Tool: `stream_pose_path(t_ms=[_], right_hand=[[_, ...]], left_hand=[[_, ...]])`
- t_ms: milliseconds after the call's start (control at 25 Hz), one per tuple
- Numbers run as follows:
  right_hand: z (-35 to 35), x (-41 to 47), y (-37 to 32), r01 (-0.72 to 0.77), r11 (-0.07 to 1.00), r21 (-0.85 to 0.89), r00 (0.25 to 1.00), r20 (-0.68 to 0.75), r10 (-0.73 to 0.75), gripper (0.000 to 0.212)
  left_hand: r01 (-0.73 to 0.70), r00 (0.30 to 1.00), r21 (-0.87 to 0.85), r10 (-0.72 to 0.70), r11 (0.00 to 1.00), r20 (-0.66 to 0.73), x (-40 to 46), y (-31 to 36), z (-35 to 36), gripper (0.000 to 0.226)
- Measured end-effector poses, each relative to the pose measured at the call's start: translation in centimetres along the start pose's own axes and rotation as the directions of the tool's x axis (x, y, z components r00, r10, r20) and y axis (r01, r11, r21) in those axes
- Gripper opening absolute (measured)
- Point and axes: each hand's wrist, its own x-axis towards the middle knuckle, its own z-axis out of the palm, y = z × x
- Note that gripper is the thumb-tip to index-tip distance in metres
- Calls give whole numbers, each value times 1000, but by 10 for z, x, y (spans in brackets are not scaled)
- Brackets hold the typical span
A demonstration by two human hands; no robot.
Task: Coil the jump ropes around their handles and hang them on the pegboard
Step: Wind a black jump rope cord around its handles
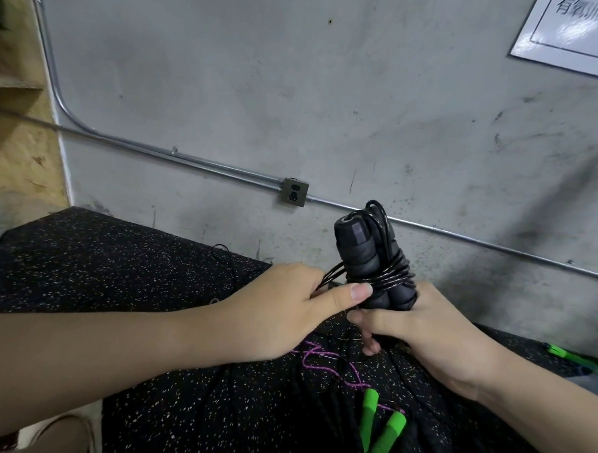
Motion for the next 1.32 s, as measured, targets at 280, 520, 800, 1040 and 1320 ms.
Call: stream_pose_path(t_ms=[280,520,800,1040,1320], right_hand=[[-1,1,1,-9,999,-38,998,-60,6,11],[3,4,6,0,985,-171,981,-190,-33,25],[9,8,14,63,936,-345,990,-98,-102,23],[-1,-13,6,-279,916,288,897,418,142,40],[-5,-20,-5,-347,903,254,831,529,171,34]], left_hand=[[-52,997,-34,50,998,-67,-1,1,7,55],[-1,996,83,8,997,-83,-2,7,11,48],[111,993,-124,-114,986,-21,11,0,8,62],[-82,989,-212,105,974,99,9,-15,1,59],[-131,942,-368,231,921,245,14,-21,5,40]])
